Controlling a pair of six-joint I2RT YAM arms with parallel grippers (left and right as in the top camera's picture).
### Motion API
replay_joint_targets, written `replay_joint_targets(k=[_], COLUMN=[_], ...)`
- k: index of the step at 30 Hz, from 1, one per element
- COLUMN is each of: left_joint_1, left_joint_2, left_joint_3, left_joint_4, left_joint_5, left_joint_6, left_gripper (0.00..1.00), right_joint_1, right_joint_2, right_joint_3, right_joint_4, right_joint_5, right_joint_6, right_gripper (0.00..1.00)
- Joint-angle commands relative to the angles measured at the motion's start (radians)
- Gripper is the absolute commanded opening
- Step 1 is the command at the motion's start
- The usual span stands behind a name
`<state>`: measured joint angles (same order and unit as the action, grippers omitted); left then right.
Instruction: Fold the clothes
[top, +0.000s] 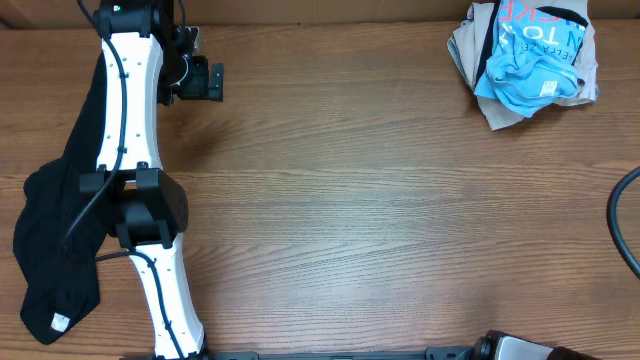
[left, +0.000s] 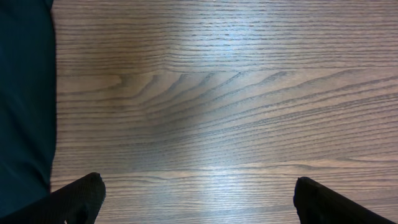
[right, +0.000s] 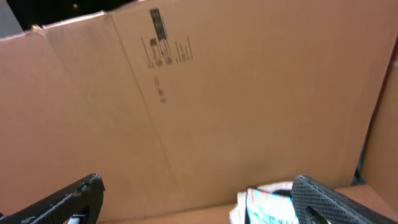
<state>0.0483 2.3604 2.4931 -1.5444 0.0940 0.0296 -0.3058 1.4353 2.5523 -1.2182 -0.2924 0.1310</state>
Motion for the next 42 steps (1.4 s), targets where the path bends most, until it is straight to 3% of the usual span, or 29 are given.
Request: replay_joint_targets(k=[1, 8, 16, 42], left_joint_1=[0.002, 0.002, 0.002, -0.005], left_joint_2=[0.007, 0.007, 0.007, 0.008], left_joint_3=[-0.006, -0.006, -0.006, -0.006], left_joint_4=[0.002, 0.002, 0.002, 0.002], left_joint_5=[0.01, 0.01, 0.01, 0.01], left_joint_6=[0.016, 0.016, 0.016, 0.016], left_gripper=[1.0, 1.0, 1.0, 1.0], right_joint_1=[0.003, 0.053, 0.254, 0.258], right_joint_2=[0.011, 0.016, -0.088, -0.991], right_joint_3=[-0.007, -0.007, -0.206, -2.113], right_joint_4=[-0.031, -0.212, -0.022, 1.307], right_joint_5=[-0.005, 0.004, 0.213, 0.229], right_joint_6=[0.008, -0.001, -0.007, 0.004], right_gripper=[1.0, 1.0, 1.0, 1.0])
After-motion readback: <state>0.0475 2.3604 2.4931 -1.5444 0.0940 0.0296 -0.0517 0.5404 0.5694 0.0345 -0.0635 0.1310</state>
